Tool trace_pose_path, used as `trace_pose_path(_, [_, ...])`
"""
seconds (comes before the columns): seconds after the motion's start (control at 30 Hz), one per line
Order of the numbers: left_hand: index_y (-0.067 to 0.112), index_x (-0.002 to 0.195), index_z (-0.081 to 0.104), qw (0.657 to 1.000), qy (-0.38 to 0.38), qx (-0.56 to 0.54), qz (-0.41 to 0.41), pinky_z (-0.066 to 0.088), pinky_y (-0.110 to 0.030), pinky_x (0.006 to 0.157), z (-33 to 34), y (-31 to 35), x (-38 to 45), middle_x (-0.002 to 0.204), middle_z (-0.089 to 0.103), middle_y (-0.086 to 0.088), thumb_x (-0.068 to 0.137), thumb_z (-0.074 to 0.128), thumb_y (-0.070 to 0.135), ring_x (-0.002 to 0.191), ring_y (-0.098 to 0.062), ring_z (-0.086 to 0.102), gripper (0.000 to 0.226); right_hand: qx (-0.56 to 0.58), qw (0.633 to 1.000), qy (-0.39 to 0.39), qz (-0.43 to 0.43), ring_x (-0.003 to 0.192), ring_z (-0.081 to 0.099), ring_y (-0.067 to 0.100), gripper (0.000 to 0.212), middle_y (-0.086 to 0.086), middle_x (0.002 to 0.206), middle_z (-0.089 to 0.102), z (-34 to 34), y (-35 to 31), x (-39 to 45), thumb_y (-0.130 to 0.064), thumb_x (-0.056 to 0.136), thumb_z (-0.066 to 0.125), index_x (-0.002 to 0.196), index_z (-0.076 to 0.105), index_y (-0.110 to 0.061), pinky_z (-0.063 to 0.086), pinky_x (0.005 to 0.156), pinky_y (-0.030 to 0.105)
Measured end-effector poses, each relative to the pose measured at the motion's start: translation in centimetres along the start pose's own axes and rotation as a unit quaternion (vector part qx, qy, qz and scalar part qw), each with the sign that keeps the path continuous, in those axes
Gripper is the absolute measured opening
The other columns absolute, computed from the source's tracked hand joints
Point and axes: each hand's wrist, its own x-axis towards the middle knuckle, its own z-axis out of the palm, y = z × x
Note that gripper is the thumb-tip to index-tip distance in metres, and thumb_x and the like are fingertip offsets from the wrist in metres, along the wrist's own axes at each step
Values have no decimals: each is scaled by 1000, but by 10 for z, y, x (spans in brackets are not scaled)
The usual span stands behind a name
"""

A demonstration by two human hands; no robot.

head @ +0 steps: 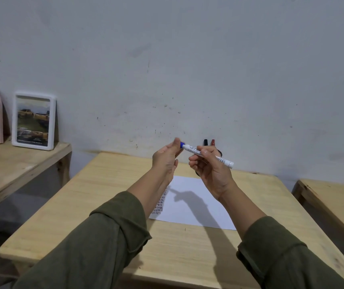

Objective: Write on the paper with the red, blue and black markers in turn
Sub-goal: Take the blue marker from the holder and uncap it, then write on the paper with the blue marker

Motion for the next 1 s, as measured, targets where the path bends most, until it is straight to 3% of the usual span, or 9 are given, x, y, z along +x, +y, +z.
trace_pose_path(0.07, [22, 76, 61, 998, 59, -11, 10, 35, -23, 72, -6, 3, 3, 77, 67, 10, 81, 68, 38, 75, 0, 58, 19, -18, 1000, 0, 2, 57, 62, 16, 16, 6, 62, 68, -3, 2, -3, -8, 96, 42, 87, 55, -9, 54, 66, 23])
trace_pose_path(0.17, [25, 80, 63, 990, 95, 75, 70, 37, -25, 82, -26, 5, 5, 80, 67, 13, 81, 69, 38, 79, -4, 58, 15, -30, 999, 8, 16, 57, 60, 16, 17, 6, 61, 67, -8, 8, -8, -8, 96, 42, 89, 57, -9, 54, 64, 22])
trace_pose_path(0.3, [28, 82, 68, 942, 101, 295, 122, 41, -12, 69, -67, -10, 1, 84, 73, 5, 78, 71, 31, 89, -11, 66, 6, -32, 998, 18, 59, 58, 63, 16, 20, 6, 67, 69, -17, 22, -16, -13, 98, 42, 103, 61, -17, 54, 62, 21])
trace_pose_path(0.37, [23, 91, 71, 922, 103, 354, 116, 40, -1, 60, -87, -22, -3, 86, 72, 2, 80, 70, 26, 83, -10, 64, 10, -37, 996, 18, 75, 59, 65, 15, 20, 7, 69, 70, -19, 30, -20, -13, 97, 43, 103, 62, -15, 54, 61, 21])
trace_pose_path(0.43, [15, 94, 71, 920, 106, 366, 95, 42, 0, 54, -102, -37, -9, 82, 69, 0, 83, 68, 16, 72, -7, 61, 12, -33, 996, 22, 84, 58, 65, 14, 17, 7, 68, 70, -21, 39, -24, -12, 97, 44, 100, 61, -11, 54, 60, 20])
trace_pose_path(0.53, [15, 90, 73, 902, 132, 406, 65, 56, -21, 72, -119, -57, -12, 78, 70, 3, 80, 69, 15, 70, -10, 67, 11, -38, 995, 29, 89, 58, 64, 14, 15, 6, 66, 68, -22, 49, -28, -13, 95, 47, 96, 62, -10, 54, 59, 20])
trace_pose_path(0.6, [18, 88, 73, 889, 133, 435, 53, 56, -29, 82, -126, -63, -11, 75, 70, 5, 80, 69, 16, 72, -11, 70, 9, -47, 995, 35, 87, 57, 64, 13, 16, 4, 64, 67, -23, 54, -29, -17, 95, 49, 92, 63, -9, 54, 59, 20])
trace_pose_path(0.77, [21, 91, 72, 859, 132, 491, 69, 49, -24, 82, -130, -70, -14, 86, 75, 2, 82, 67, 22, 86, -13, 70, 10, -84, 991, 51, 93, 53, 57, 12, 19, 2, 58, 64, -26, 65, -29, -25, 93, 52, 86, 63, -10, 51, 57, 21])
trace_pose_path(1.0, [19, 121, 60, 859, 91, 499, 70, 41, -28, 95, -142, -74, -19, 115, 69, -2, 79, 71, 29, 115, -18, 57, 44, -119, 984, 75, 113, 55, 51, 13, 13, 2, 58, 58, -29, 77, -32, -3, 85, 61, 93, 69, -9, 45, 55, 21])
